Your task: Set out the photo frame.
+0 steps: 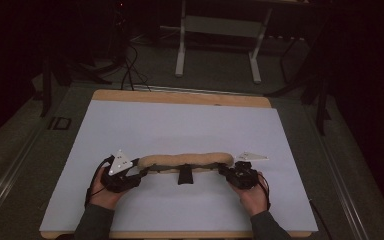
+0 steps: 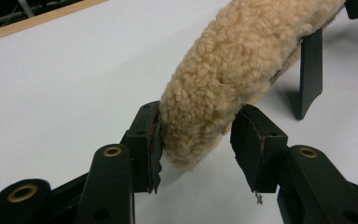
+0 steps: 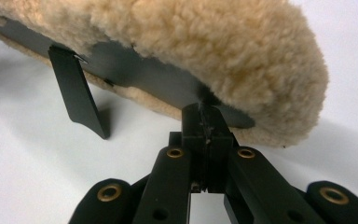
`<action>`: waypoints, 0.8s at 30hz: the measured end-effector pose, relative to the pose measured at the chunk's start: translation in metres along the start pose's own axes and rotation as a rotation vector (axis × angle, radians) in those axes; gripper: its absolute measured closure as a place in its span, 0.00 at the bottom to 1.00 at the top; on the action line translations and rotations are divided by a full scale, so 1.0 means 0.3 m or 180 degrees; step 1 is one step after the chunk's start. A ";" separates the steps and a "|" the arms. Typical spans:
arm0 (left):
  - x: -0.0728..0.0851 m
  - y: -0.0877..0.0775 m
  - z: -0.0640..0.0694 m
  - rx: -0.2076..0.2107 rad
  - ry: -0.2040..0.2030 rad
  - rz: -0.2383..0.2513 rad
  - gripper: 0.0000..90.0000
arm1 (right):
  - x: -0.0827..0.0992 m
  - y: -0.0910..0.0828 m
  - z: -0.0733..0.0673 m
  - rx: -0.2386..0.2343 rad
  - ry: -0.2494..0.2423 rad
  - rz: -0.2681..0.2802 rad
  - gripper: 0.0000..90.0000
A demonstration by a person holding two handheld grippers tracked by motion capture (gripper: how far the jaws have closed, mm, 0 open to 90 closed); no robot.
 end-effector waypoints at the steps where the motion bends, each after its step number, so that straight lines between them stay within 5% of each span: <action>1: 0.000 0.000 0.000 0.0002 0.0002 -0.0001 0.61 | -0.001 0.001 0.001 0.0005 0.0012 0.0003 1.00; 24: 0.008 -0.011 0.028 0.0050 0.0127 0.0004 0.65 | -0.028 0.038 0.023 0.0061 0.0109 -0.0027 1.00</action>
Point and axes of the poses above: each handheld gripper's, and its own axes: y roughly forward along the jaws, x roughly out of its underside, z roughly to its right, the point moved 8 cm from there along y, roughly forward along the jaws, and after that the axes turned 3 degrees about x, right-handed, at the moved point
